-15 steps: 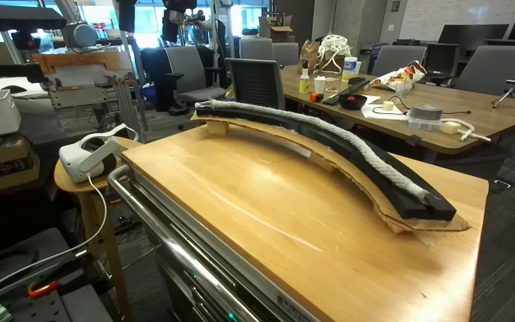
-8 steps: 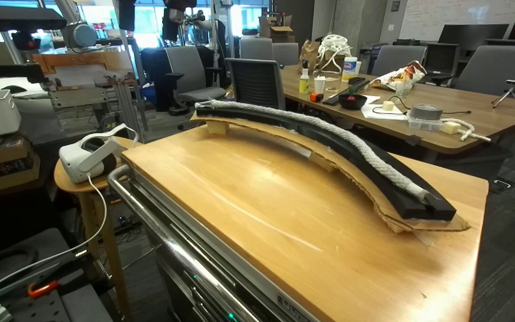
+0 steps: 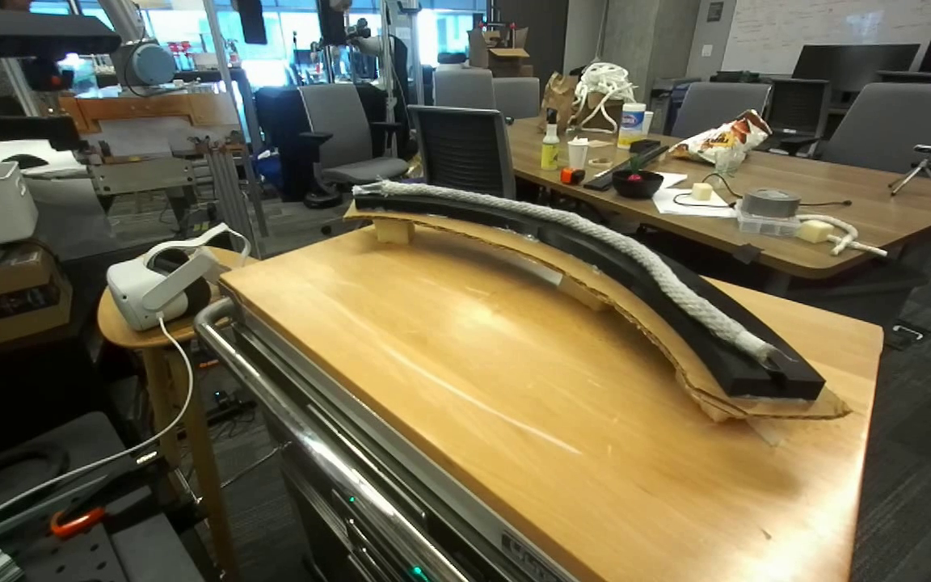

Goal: Take the rope and put it on the table

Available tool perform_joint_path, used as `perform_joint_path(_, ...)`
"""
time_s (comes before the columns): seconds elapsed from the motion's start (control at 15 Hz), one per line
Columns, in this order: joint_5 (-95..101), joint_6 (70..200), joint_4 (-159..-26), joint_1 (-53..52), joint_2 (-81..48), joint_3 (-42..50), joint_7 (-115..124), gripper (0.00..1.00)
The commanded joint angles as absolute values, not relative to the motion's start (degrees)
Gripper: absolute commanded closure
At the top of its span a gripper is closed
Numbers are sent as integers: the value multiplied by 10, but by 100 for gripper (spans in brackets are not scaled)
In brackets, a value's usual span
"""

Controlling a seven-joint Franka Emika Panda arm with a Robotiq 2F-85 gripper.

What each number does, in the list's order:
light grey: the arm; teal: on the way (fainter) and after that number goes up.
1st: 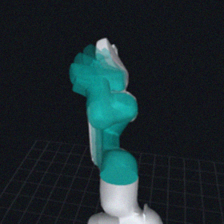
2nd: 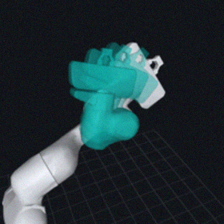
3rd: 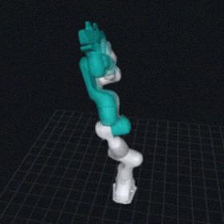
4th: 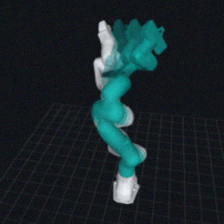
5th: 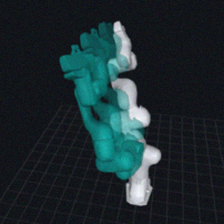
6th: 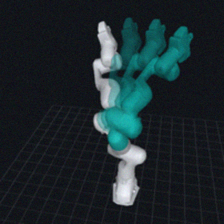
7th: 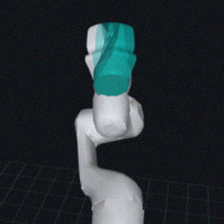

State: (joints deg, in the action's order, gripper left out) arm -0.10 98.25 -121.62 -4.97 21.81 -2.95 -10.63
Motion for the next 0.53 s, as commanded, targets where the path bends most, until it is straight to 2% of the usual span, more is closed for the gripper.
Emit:
perform_joint_path(0.0,3,962,-1169,-84,243,-53,-150,0)
perform_joint_path(0.47,0,968,-1147,-115,250,-65,-181,0)
